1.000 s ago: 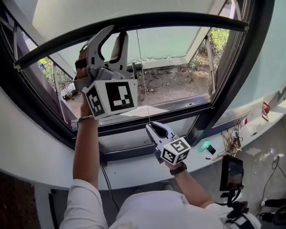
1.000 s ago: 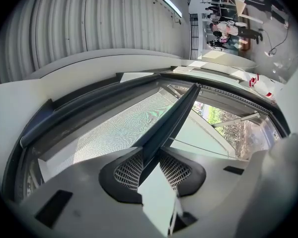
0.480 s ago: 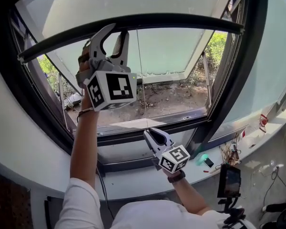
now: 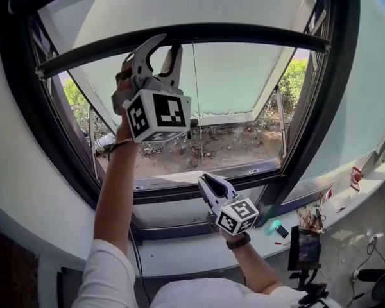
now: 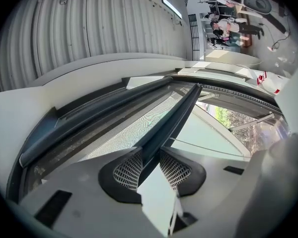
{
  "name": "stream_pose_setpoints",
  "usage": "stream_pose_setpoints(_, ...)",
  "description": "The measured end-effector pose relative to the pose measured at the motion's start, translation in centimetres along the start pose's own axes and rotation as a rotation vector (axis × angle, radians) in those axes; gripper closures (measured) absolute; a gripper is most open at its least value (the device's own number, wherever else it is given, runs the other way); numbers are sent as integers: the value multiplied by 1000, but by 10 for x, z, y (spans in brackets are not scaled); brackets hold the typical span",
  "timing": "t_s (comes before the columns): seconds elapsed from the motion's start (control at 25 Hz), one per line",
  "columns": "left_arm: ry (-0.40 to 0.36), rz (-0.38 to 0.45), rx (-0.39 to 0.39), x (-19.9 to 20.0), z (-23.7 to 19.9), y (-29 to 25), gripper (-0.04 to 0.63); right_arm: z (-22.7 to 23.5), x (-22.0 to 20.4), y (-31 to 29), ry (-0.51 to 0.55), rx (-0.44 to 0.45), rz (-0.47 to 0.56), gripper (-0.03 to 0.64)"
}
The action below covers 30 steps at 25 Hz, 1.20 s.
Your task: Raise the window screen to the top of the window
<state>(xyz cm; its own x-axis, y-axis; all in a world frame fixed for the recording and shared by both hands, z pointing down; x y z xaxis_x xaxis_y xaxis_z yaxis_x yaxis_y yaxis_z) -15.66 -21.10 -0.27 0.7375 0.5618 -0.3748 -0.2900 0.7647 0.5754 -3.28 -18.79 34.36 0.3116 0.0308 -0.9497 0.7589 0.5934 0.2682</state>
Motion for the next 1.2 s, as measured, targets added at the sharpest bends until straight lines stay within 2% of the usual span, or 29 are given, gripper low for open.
stream_pose_setpoints(0.28,-16,16,26,9,-21,-15,505,-6,22,-13,80,32,33,552)
stream_pose_setpoints(0.72,-15,62,67,23,-52,-38,505,4,63,-25,155,20,94,552)
stream_pose_setpoints(1.2,-36,56,86,43,-90,-67,505,-11,105,-43,222,51,165,552)
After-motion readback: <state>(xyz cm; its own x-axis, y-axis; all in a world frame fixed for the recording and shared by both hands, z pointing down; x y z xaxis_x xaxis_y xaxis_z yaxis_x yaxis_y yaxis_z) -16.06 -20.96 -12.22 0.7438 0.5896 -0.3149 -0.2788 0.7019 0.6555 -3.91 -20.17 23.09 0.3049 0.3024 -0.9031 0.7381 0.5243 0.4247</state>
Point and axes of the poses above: the fingertips, and each gripper's own axes: y backward along the fingers, z to its right, x out of its top, the point moved 6 cm from there along y, backward along the fingers, and after that the axes turned 5 degrees about z, right-handed, at the moved point
